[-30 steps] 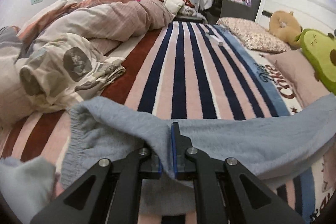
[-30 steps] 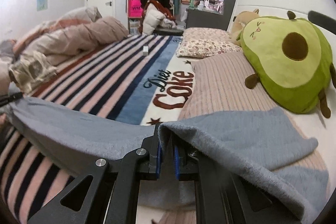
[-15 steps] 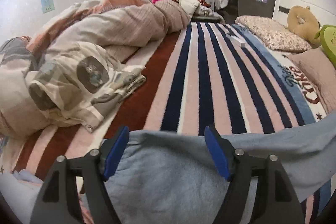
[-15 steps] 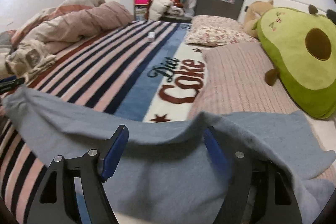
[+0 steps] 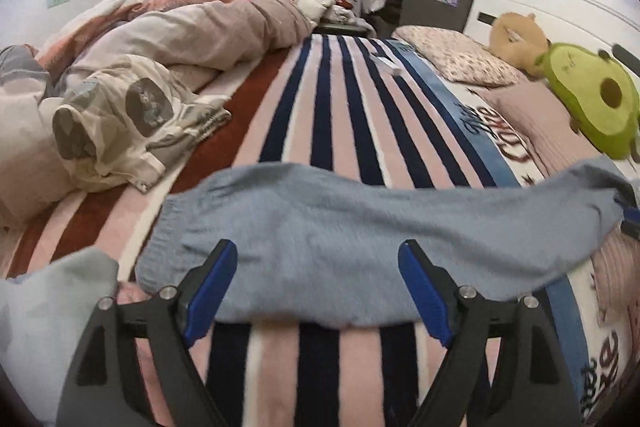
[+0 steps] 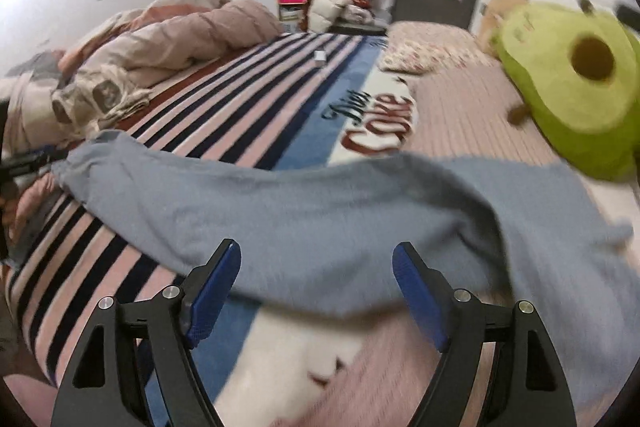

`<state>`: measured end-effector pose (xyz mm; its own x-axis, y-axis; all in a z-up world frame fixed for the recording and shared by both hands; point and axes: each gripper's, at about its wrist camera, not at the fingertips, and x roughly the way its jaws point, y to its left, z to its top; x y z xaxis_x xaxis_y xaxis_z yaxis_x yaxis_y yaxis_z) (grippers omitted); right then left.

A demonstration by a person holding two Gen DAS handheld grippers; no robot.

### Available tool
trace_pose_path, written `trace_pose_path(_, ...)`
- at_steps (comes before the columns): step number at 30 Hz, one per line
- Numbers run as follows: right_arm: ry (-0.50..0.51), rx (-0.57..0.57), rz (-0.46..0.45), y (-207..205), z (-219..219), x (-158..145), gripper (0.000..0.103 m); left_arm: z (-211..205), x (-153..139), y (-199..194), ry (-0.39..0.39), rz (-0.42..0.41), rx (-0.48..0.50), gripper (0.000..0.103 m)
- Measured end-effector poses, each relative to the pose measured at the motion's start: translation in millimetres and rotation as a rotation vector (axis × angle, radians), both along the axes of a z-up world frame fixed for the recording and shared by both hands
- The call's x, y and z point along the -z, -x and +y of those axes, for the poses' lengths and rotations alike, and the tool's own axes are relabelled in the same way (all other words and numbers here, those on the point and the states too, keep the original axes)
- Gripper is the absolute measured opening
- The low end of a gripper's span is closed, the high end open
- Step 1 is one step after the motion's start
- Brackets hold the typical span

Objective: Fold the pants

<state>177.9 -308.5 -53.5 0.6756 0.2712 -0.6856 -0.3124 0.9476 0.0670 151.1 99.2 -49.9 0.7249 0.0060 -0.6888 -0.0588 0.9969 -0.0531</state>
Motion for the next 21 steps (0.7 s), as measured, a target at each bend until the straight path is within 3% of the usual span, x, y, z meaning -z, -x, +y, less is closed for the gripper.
trace_pose_path(3,0.021,0.100,-0.016,15,-31,-2,0.075,-6,0,5,-0.010,-0.009,0.012,0.080)
trace_pose_path(8,0.175,0.278,-0.045,31,-79,0,0.075,-15,-1,6,0.007,-0.014,0.034,0.080)
trace_pose_path(14,0.321,0.328,-0.061,41,-95,16,0.075,-30,0,2,0.003,-0.005,0.066,0.080)
trace_pose_path(18,0.344,0.330,-0.078,37,-100,19,0.071,-35,4,1,0.002,0.006,0.065,0.080)
trace_pose_path(20,0.388,0.331,-0.090,36,-99,20,0.042,-35,4,1,0.003,0.007,0.061,0.080)
trace_pose_path(21,0.419,0.347,-0.101,33,-96,19,0.019,-35,5,1,0.000,0.006,0.059,0.080)
